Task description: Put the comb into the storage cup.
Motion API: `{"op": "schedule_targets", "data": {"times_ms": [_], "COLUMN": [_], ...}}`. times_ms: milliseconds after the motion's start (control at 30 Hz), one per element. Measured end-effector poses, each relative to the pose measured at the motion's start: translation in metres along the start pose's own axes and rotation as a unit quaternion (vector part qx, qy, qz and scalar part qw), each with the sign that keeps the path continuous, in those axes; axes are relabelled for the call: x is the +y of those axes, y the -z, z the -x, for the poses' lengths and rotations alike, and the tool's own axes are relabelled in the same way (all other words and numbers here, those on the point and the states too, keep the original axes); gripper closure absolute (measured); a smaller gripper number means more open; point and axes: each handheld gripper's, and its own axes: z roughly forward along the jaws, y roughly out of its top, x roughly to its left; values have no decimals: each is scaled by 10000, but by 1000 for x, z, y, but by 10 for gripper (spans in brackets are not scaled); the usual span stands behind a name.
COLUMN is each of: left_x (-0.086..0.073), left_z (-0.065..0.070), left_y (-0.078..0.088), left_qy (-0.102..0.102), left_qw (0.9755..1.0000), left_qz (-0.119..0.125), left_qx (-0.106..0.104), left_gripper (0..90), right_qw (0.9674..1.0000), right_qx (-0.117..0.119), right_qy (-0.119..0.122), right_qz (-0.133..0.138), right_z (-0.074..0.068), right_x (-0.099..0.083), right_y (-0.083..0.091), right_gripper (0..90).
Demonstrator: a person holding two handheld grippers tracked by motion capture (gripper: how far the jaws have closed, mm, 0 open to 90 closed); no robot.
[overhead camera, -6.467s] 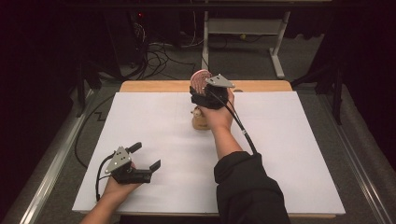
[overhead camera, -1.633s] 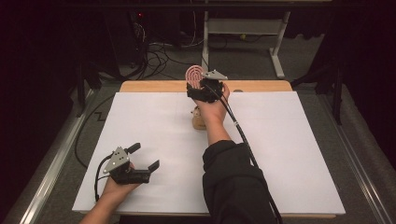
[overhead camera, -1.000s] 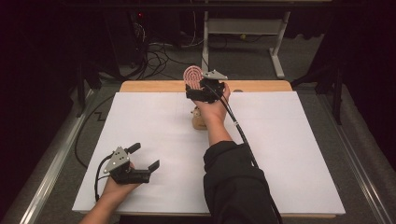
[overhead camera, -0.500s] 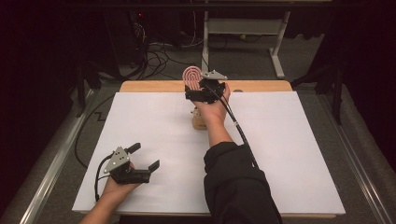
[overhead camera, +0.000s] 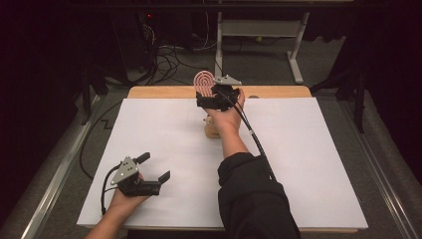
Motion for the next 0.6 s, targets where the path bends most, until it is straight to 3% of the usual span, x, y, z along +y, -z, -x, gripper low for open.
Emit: {"op": "schedule_targets", "data": {"times_ms": [600], "left_x": [0], "left_z": [0], "left_y": [0], "left_qy": [-21], "left_qw": [10000], "left_qz": [-2], "left_qx": [13], "left_gripper": [0], "right_qw": [10000], "right_qx": [-23], "right_qy": [5], "right_qz": [-81], "right_z": [-1], "right_x": [-3], "right_y": [13], "right_gripper": [4]}}
